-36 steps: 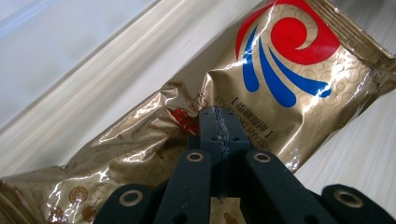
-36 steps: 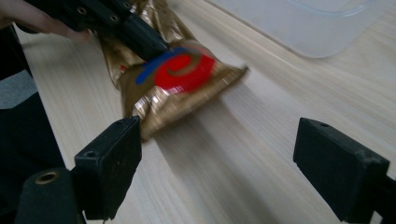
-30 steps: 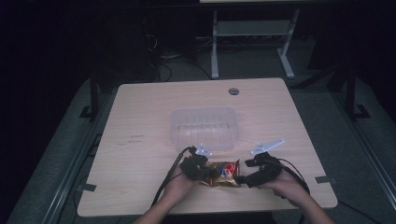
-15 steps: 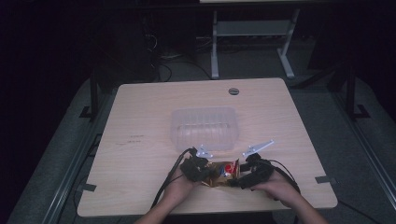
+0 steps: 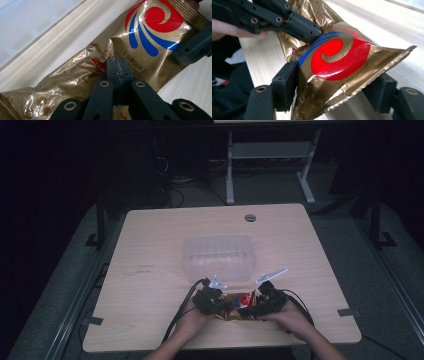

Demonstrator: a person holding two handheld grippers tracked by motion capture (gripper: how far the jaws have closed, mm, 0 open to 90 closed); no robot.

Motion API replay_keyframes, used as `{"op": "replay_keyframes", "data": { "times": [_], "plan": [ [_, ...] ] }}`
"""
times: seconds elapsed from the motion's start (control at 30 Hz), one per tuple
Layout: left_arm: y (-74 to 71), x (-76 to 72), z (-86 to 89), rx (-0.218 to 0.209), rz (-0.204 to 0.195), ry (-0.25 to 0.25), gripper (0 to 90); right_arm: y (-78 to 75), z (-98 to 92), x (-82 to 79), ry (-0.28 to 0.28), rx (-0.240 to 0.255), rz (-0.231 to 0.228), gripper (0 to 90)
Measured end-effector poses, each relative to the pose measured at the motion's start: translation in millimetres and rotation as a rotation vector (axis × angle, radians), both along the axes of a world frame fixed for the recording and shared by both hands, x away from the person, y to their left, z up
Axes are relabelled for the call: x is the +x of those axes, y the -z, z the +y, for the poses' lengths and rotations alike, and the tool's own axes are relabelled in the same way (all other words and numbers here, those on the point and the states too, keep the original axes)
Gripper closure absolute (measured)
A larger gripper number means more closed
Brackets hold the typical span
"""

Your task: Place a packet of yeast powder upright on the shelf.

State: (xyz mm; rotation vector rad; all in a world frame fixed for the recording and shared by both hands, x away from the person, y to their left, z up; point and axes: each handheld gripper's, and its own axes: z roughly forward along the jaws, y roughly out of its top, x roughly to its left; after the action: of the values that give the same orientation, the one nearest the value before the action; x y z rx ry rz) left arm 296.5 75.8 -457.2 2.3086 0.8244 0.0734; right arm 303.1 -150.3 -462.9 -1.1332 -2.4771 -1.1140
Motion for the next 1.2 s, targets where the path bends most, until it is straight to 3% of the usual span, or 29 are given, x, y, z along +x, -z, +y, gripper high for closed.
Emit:
{"op": "replay_keyframes", "data": {
  "times": [0.13,0.47,0.63,0.8,1.03,1.2],
  "plan": [
    [0.5,0.1,0.7,-0.01,0.007,-0.006,89.8,0.5,2.0,3.5,0.001,0.023,0.028,42.6],
    [0.3,0.3,2.7,-0.031,0.005,-0.007,89.7,-0.5,2.3,3.5,-0.027,0.022,0.027,60.7],
    [-7.6,4.3,13.4,-0.089,0.017,0.012,85.4,-2.7,-0.7,4.2,-0.031,0.041,0.023,72.8],
    [-16.0,3.0,21.2,-0.1,-0.003,0.01,85.7,-8.9,-5.7,4.3,-0.028,0.058,0.007,77.9],
    [-35.1,5.0,54.4,-0.071,-0.064,-0.004,89.5,-24.4,-16.2,3.6,-0.048,0.096,-0.029,80.5],
    [-38.2,9.1,64.0,-0.06,-0.074,-0.007,89.6,-33.1,-17.7,1.7,-0.08,0.113,-0.044,81.1]
  ]
}}
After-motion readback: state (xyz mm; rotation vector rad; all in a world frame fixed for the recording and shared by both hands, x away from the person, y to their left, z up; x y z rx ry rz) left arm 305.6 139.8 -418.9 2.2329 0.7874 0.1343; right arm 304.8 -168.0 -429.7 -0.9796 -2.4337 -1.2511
